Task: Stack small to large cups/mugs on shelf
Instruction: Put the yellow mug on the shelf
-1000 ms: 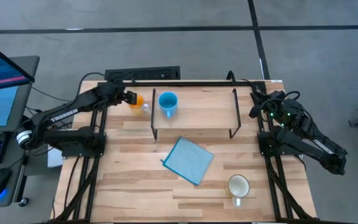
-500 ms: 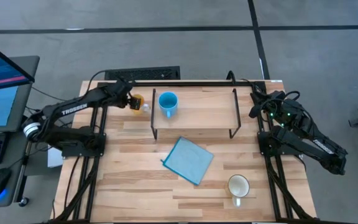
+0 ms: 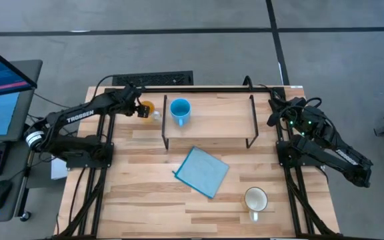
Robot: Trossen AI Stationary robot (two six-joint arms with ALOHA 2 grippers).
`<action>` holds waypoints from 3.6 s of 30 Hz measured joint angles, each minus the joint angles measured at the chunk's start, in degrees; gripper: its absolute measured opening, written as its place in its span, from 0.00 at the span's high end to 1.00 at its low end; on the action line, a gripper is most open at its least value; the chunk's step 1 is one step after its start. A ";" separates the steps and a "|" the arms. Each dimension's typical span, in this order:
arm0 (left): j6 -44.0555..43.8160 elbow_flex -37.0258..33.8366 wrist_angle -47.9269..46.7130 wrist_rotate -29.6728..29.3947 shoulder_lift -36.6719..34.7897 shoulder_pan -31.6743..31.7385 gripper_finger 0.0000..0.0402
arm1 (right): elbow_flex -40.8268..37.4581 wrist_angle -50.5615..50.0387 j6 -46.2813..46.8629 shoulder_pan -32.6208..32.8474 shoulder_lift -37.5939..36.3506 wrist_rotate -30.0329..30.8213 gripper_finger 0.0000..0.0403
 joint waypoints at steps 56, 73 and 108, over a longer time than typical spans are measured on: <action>10.77 0.57 7.59 3.74 7.82 1.20 0.98 | 0.00 -0.04 -0.05 0.02 0.00 0.00 0.67; 20.39 31.23 -15.76 -10.27 7.82 1.21 0.99 | 0.00 -2.84 0.76 0.02 -0.02 0.00 0.67; 33.07 90.70 -24.44 8.06 39.44 -11.27 0.99 | 0.00 -2.67 2.43 0.00 -0.02 0.00 0.67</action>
